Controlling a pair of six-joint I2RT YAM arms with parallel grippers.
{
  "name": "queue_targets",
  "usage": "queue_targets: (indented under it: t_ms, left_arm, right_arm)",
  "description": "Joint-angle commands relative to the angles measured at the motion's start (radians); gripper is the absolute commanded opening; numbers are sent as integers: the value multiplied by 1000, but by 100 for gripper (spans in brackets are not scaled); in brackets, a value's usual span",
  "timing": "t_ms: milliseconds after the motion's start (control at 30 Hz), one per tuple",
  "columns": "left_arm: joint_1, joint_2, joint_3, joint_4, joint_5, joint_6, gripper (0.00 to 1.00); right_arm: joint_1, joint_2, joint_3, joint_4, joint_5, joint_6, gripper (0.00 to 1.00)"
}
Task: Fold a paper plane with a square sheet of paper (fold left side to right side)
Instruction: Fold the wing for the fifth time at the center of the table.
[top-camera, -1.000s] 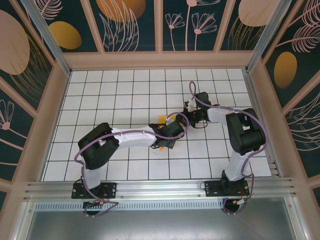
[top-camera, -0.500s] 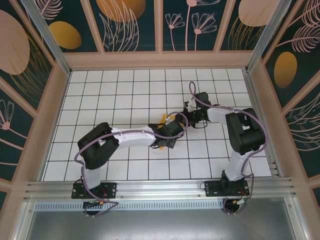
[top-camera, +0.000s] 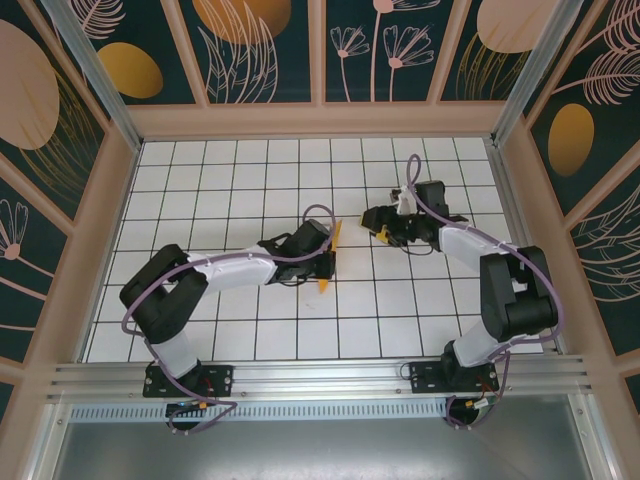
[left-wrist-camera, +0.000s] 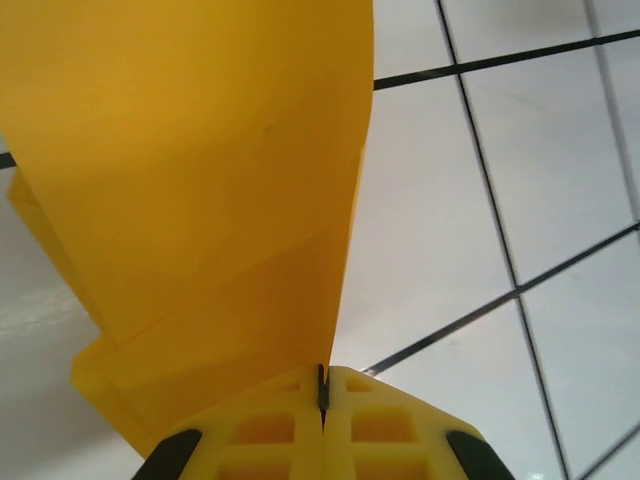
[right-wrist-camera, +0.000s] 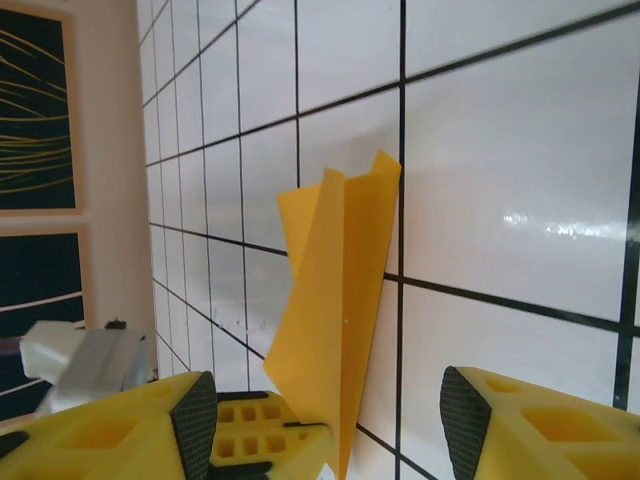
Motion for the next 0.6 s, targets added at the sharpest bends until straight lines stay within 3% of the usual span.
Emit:
queue_targets:
  t_ms: [0,267,567]
  left_arm:
    - [40,-54,-80,157,156,-78,0]
    - [123,-74,-214,381,306,-185,0]
    - [153,-34,-259,489,370,-244,0]
  right_arm:
    - [32,9,-37,56,-11,-15,64]
    - [139,117,9,96,29,6,58]
    - [206,207,77,65,95,23,63]
